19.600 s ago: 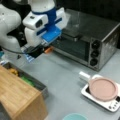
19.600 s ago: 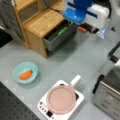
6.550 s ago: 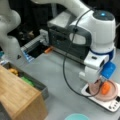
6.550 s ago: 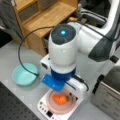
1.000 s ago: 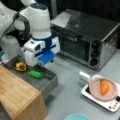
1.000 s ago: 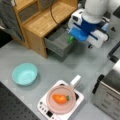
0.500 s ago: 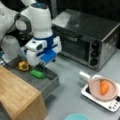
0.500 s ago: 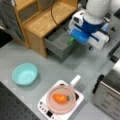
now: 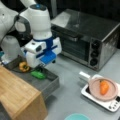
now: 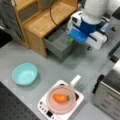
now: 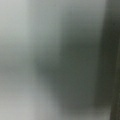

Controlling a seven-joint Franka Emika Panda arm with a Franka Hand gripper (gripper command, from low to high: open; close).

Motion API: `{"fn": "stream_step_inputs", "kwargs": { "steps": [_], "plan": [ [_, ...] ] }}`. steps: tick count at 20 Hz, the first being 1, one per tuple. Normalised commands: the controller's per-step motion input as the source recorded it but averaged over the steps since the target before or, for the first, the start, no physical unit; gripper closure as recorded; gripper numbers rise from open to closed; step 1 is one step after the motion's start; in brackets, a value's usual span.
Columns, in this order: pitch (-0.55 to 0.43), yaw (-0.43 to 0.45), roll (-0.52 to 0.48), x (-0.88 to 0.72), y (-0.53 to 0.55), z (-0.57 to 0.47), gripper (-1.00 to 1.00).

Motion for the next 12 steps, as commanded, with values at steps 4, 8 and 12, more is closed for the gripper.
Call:
{"fn": "stream_step_inputs", "kwargs": {
  "steps": [4,8,12],
  "plan": [
    [0.013,0.058,0.019,0.09,-0.10,0.03,-1.00],
    [0.019,0.077,0.009,0.09,-0.06,0.02,-1.00],
    [0.021,0.081,0.007,0.08,-0.06,0.02,-1.00]
  ]
}}
